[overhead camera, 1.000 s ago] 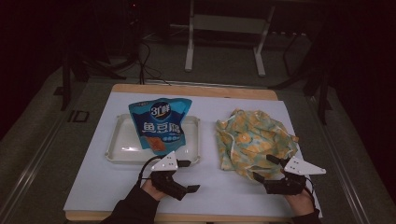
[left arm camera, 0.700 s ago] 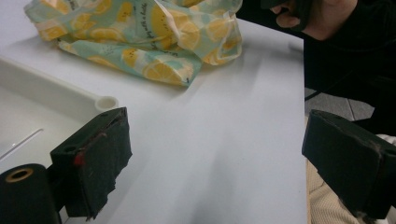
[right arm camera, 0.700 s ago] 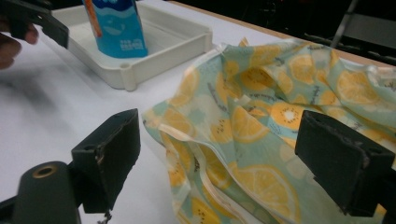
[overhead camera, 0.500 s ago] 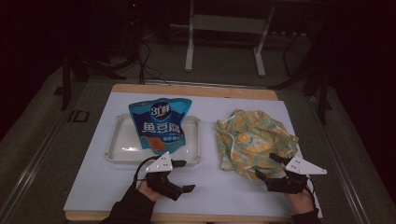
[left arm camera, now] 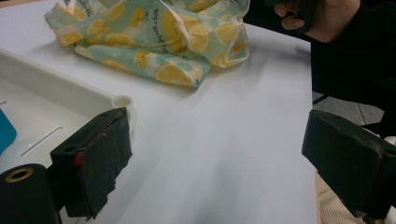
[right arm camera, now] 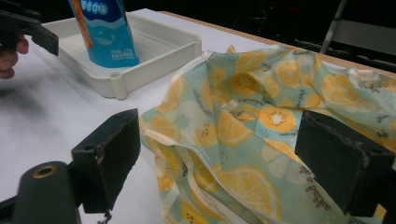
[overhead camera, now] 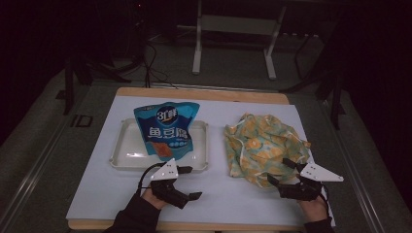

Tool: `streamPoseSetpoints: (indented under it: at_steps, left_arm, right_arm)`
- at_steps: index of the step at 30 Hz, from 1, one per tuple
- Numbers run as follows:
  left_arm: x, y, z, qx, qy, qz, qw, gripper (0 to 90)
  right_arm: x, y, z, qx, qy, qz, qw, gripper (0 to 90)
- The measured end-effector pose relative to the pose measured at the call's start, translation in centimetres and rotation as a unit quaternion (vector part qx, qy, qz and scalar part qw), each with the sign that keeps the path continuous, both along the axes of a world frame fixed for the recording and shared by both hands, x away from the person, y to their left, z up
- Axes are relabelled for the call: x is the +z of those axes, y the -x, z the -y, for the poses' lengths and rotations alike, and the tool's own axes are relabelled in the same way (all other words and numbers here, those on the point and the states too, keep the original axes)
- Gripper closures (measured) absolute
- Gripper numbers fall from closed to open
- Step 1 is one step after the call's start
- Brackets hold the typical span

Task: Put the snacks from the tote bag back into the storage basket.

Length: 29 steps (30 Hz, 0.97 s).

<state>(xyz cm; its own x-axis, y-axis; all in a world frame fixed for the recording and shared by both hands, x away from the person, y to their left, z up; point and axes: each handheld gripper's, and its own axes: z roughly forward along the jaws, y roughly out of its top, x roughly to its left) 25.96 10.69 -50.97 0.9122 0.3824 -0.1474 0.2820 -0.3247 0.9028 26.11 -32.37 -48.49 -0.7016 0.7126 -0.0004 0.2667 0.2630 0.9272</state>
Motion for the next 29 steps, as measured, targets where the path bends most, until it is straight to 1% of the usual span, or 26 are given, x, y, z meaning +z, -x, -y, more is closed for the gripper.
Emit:
streamPoseSetpoints:
  at_steps: [8, 29]
  left_arm:
    - [0.05, 0.04, 0.05, -0.003, 0.001, 0.0, 1.0, 8.8]
    - [0.25, 0.0, -0.25, 0.003, 0.008, 0.002, 1.0, 8.8]
  right_arm:
    - [-0.06, 0.03, -0.1, 0.0, 0.004, 0.003, 1.0, 14.1]
    - [-0.25, -0.09, -0.07, 0.0, 0.004, 0.003, 1.0, 14.2]
